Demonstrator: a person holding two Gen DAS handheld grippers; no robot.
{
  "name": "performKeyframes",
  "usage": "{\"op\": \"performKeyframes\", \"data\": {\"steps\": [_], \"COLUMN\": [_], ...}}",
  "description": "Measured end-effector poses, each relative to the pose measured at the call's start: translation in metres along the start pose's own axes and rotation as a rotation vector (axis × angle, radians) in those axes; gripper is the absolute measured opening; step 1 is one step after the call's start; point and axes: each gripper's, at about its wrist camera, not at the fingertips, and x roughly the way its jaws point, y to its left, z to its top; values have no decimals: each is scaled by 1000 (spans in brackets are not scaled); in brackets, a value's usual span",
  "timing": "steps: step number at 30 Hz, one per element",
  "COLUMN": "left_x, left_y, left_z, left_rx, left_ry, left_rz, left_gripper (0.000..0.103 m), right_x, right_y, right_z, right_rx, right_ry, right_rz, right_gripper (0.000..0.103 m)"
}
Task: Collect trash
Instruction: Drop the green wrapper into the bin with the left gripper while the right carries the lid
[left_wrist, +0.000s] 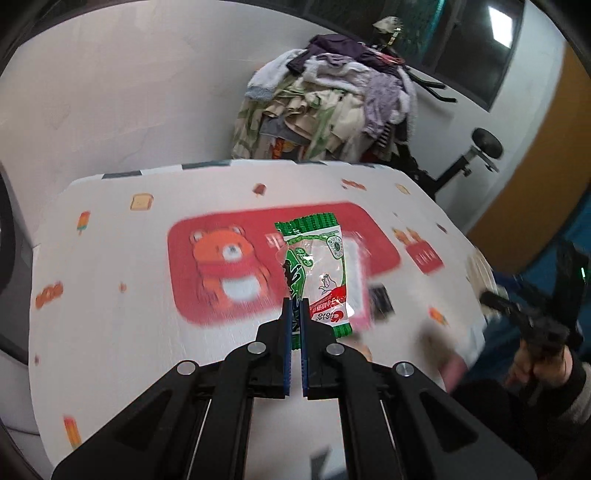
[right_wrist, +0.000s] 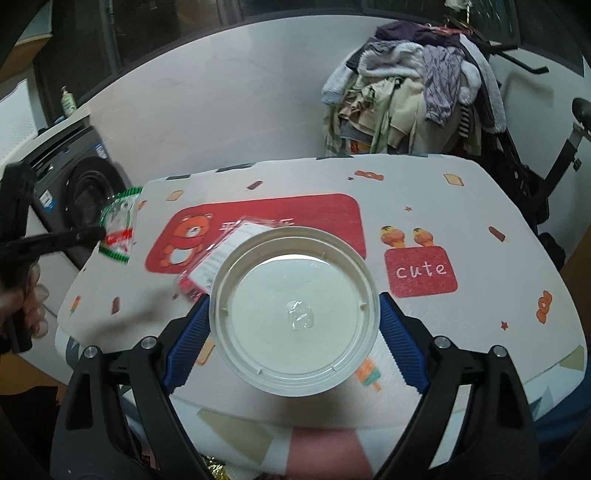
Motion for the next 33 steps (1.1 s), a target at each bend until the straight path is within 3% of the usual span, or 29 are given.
{"op": "performKeyframes", "data": {"steps": [11,20,25,26,27,28,30,33], "left_x": [-52,-25,-4,-2,0,-2,-9,-24], "left_y": [-60,-90,-86,-86,-84,-83,-80,-75], "left_z": [-122,-202,-218,-220,-220,-219,-214,-204], "left_rx": [119,145,96,88,78,69,48,17], "left_ry": [45,208,287,294,295,285,244,171], "left_rz": [-22,-48,-73,-78,-85,-82,-88,-78], "left_gripper": [4,4,5,7,16,34,54,66], "right_x": [-41,-49,-49,-49,-49,-48,-46,-42], "right_y": [35,41,41,41,41,41,43,47], "right_z": [-30,-52,-61,-64,-66,-68,-75,-85], "right_rx": [-57,-64,-71,-70,-70,-71,-76,-88], "right_ry": [-14,13,31,39,44,49,63,89], "right_rz": [21,29,26,28,28,29,32,37], "right_gripper": [87,87,87,87,87,87,87,87]}}
